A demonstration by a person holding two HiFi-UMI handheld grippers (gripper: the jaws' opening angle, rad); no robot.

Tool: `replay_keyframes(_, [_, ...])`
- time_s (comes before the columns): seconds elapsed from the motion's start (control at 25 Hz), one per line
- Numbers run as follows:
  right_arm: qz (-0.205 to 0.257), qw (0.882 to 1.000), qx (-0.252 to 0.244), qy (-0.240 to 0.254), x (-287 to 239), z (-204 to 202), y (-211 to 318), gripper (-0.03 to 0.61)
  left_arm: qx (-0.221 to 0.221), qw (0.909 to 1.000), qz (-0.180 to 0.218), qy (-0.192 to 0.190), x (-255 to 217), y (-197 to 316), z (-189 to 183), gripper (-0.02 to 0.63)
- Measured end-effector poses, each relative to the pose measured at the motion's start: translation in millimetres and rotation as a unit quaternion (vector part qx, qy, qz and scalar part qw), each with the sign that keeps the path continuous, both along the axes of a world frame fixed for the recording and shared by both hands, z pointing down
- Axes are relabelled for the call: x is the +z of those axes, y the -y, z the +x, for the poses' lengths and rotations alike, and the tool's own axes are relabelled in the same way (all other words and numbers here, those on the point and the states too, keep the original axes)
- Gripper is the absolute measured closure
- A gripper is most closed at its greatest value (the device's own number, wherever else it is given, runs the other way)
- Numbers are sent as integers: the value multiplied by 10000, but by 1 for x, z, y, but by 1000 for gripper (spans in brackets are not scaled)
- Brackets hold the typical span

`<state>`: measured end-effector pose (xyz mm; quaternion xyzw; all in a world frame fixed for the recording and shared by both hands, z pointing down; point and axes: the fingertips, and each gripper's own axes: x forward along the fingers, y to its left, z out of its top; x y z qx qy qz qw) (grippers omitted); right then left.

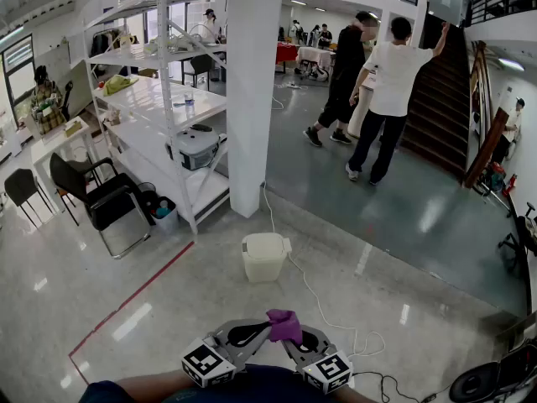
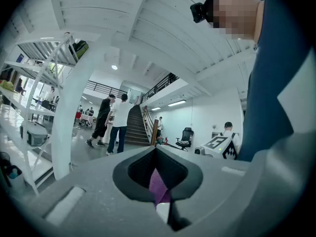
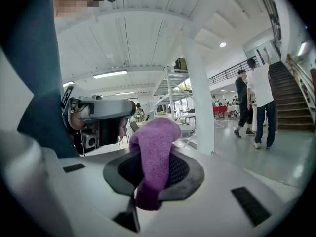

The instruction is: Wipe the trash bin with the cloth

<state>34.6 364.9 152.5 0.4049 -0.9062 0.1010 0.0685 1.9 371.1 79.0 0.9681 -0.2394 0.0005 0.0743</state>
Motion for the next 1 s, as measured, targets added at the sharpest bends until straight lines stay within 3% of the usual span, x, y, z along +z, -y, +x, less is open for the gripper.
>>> replay_keyframes(0.64, [-172, 9998, -58, 62, 5, 8, 5, 499, -14, 9999, -115, 59, 4, 6, 9, 615])
replay_keyframes(1.0, [-412, 9987, -264, 122, 22, 31, 21, 499, -256, 9993, -272, 69, 14, 25, 34, 615])
